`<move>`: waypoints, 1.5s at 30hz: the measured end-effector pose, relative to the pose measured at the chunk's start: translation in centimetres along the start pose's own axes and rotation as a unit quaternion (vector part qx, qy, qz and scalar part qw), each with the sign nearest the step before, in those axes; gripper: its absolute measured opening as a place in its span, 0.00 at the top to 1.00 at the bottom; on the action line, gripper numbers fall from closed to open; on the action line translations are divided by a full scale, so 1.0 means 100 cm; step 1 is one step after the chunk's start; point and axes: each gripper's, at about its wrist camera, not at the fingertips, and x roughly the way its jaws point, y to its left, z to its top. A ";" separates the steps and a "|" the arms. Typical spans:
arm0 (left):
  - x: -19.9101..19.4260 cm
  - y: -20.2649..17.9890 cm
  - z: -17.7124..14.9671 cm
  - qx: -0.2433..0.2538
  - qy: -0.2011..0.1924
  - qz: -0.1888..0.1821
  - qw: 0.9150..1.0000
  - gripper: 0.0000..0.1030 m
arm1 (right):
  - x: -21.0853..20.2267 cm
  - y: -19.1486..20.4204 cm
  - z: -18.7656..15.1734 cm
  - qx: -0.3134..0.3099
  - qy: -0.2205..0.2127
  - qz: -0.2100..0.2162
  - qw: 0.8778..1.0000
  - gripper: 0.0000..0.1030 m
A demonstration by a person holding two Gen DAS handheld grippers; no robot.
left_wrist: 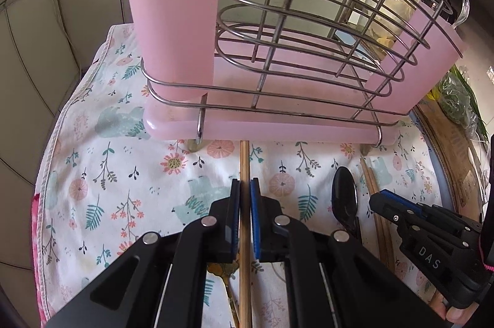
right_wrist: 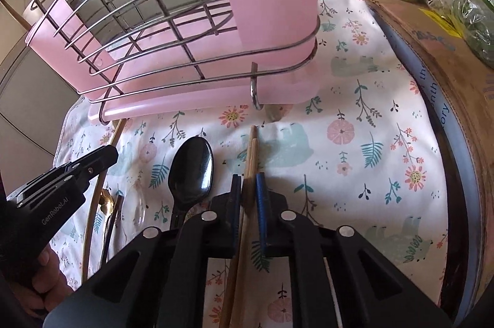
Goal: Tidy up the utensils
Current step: 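Lower the left tool and close it on another wooden chopstick, then close the right tool on a wooden chopstick beside the black spoon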
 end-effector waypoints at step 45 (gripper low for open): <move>0.001 0.010 0.002 -0.019 0.006 -0.010 1.000 0.94 | 0.008 0.001 0.006 -0.045 0.054 -0.051 0.996 0.86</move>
